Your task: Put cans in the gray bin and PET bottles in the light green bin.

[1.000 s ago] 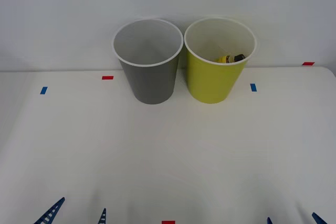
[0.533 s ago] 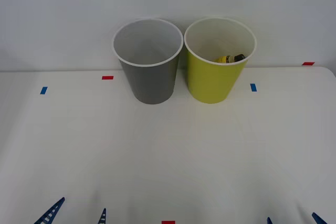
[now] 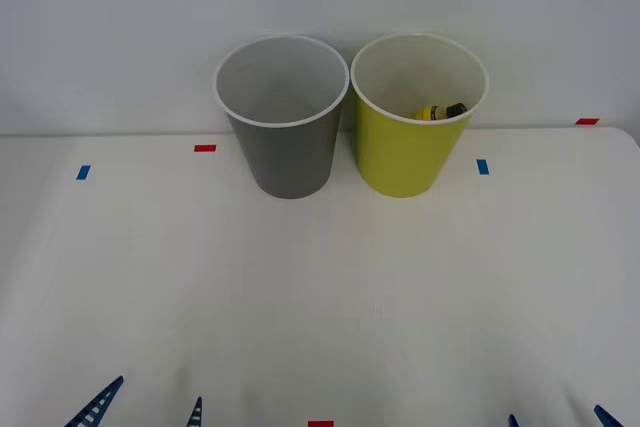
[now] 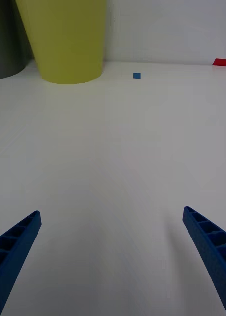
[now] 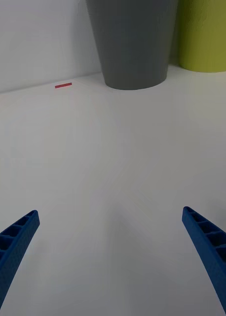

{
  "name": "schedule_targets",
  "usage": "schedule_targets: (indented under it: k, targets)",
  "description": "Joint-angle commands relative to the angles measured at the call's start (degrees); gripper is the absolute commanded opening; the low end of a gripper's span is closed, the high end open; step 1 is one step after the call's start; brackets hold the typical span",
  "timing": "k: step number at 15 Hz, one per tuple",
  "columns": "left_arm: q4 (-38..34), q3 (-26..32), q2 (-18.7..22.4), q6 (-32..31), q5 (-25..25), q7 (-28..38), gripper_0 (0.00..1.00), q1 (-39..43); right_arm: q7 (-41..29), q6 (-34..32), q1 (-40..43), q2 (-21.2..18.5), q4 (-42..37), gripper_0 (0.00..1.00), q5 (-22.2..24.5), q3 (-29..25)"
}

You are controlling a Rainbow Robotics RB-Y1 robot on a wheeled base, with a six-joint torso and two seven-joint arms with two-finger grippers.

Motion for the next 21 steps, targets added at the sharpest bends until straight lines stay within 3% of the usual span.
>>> schedule_targets:
  k: [1,21]
  targets:
    - [0.00,0.00,0.00,0.01,0.02,0.00,1.00,0.00,0.00,0.00,0.00,0.00,0.00,1.00,0.00,0.00]
    - [0.00,0.00,0.00,0.01,0.02,0.00,1.00,0.00,0.00,0.00,0.00,0.00,0.00,1.00,0.00,0.00]
